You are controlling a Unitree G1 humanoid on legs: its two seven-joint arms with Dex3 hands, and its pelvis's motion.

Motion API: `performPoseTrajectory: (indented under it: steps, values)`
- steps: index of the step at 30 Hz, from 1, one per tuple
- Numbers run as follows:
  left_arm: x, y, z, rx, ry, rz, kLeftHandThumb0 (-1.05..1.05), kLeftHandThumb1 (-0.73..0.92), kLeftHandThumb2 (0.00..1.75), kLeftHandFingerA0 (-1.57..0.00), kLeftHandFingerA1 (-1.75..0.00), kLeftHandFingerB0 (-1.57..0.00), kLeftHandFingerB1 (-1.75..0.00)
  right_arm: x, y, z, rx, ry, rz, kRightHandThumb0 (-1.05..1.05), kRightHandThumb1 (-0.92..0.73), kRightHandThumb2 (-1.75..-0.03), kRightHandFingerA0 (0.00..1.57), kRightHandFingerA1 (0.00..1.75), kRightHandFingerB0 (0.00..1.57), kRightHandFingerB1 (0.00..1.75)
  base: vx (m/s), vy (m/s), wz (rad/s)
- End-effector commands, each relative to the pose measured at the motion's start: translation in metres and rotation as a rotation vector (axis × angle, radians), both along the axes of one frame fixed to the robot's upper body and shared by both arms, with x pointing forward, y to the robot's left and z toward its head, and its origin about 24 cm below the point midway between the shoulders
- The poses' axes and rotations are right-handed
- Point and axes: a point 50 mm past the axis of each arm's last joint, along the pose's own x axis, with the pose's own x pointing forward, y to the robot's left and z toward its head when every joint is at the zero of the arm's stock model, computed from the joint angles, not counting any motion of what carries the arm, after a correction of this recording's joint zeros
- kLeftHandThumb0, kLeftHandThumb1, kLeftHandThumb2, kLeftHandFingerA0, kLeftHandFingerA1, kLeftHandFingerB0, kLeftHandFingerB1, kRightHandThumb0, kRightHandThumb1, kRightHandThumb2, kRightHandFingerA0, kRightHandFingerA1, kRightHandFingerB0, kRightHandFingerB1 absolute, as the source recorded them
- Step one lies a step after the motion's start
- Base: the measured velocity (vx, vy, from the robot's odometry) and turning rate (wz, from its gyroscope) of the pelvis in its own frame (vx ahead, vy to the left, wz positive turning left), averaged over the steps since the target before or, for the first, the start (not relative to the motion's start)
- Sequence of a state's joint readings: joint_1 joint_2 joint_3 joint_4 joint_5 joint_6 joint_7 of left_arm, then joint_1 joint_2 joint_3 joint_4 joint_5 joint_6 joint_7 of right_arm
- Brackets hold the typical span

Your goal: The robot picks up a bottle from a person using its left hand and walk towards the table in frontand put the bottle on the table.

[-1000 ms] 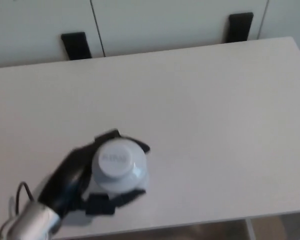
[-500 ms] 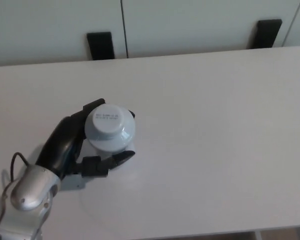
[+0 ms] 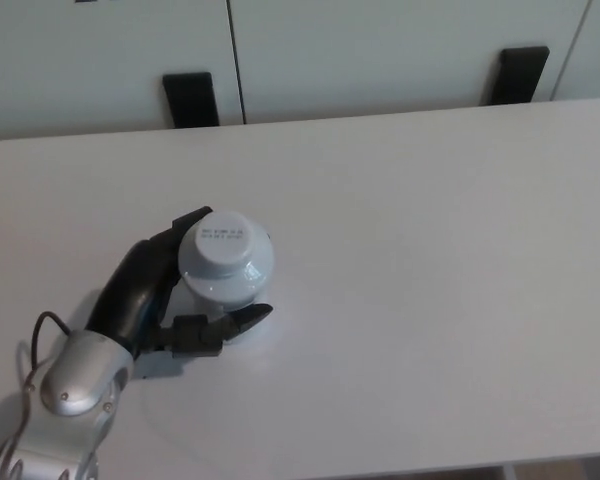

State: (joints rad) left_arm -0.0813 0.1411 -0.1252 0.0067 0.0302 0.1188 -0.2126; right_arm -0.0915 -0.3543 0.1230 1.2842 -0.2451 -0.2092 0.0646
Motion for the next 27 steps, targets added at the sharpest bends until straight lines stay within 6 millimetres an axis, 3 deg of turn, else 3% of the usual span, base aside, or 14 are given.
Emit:
performPoseTrajectory:
  steps: [1,3,4,5,6,7,8,9,10,19,20,23,24,27]
  values:
    - [-0.007,0.003,-0.017,0.038,0.055,0.016,-0.27,0.80,0.70,-1.13,-1.42,-0.79,-1.11,-0.001,-0.004,0.002,-0.009,0.010,0.003,-0.46,-0.73,-0.62,0.62,0.43,0.55,0.40,0.00,0.000,0.00]
    - [-0.008,0.003,-0.020,0.045,0.054,0.017,-0.29,0.81,0.68,-1.14,-1.38,-0.81,-0.98,-0.002,-0.004,0.001,-0.012,0.014,0.007,-0.46,-0.73,-0.62,0.61,0.43,0.54,0.39,0.00,0.000,0.00]
    - [-0.009,0.003,-0.021,0.029,0.050,0.019,-0.29,0.80,0.66,-1.16,-1.27,-0.81,-0.80,-0.001,-0.004,0.002,-0.013,0.012,0.010,-0.46,-0.73,-0.62,0.62,0.43,0.55,0.40,0.00,0.000,0.00]
    - [-0.010,0.004,-0.022,0.011,0.063,0.024,-0.47,0.67,0.60,-0.84,-0.64,-0.45,-0.38,-0.001,-0.004,0.002,-0.014,0.012,0.013,-0.46,-0.72,-0.62,0.63,0.44,0.55,0.40,0.00,0.000,0.00]
    - [-0.011,0.004,-0.023,-0.003,0.080,0.030,-0.47,0.67,0.60,-0.84,-0.64,-0.45,-0.38,-0.001,-0.004,0.002,-0.016,0.012,0.015,-0.46,-0.72,-0.62,0.63,0.44,0.55,0.40,0.00,0.000,0.00]
    - [-0.011,0.004,-0.024,-0.002,0.089,0.018,-0.67,0.51,0.82,-0.37,-0.53,-0.11,-0.38,-0.001,-0.004,0.002,-0.016,0.012,0.013,-0.46,-0.72,-0.62,0.62,0.43,0.54,0.40,0.00,0.000,0.00]
    - [-0.012,0.005,-0.024,0.013,0.099,-0.016,-0.70,0.60,0.59,-0.20,-0.36,-0.06,-0.21,-0.001,-0.004,0.002,-0.013,0.012,0.008,-0.45,-0.72,-0.62,0.62,0.44,0.54,0.40,0.00,0.000,0.00]
    - [-0.012,0.004,-0.025,0.027,0.099,-0.038,-0.70,0.60,0.59,-0.20,-0.36,-0.06,-0.21,-0.001,-0.004,0.002,-0.009,0.012,0.007,-0.45,-0.72,-0.62,0.62,0.44,0.54,0.40,0.00,0.000,0.00]
    - [-0.013,0.005,-0.024,0.026,0.112,-0.076,-0.85,0.52,0.86,0.00,-0.05,0.00,0.00,-0.002,-0.005,0.001,-0.015,0.017,0.010,-0.46,-0.73,-0.62,0.62,0.43,0.53,0.39,0.00,0.000,0.00]
    - [-0.015,0.005,-0.026,0.031,0.121,-0.141,-0.86,0.48,0.84,0.00,0.00,0.00,0.00,-0.003,-0.003,0.001,-0.015,0.021,0.016,-0.45,-0.72,-0.62,0.62,0.43,0.54,0.40,0.00,0.000,0.00]
    - [-0.015,0.005,-0.026,0.034,0.123,-0.146,-0.84,0.58,0.58,0.00,0.00,0.00,0.00,-0.003,-0.003,0.000,-0.017,0.023,0.018,-0.45,-0.73,-0.62,0.63,0.43,0.54,0.40,0.00,0.000,0.00]
    - [-0.015,0.007,-0.026,0.027,0.127,-0.155,-0.84,0.45,0.74,0.00,0.00,0.00,0.00,-0.002,-0.002,0.000,-0.017,0.026,0.023,-0.46,-0.72,-0.62,0.63,0.44,0.54,0.40,0.00,0.000,0.00]
    - [-0.016,0.008,-0.026,0.032,0.127,-0.158,-0.83,0.57,0.58,0.00,0.00,0.00,0.00,-0.002,-0.002,0.000,-0.015,0.025,0.020,-0.45,-0.72,-0.62,0.64,0.44,0.55,0.40,0.00,0.000,0.00]
    - [-0.017,0.017,-0.023,0.042,0.141,-0.171,-0.82,0.55,0.57,0.00,0.00,0.00,0.00,0.000,-0.001,0.000,-0.003,0.022,0.014,-0.45,-0.72,-0.62,0.63,0.44,0.55,0.40,0.00,0.000,0.00]
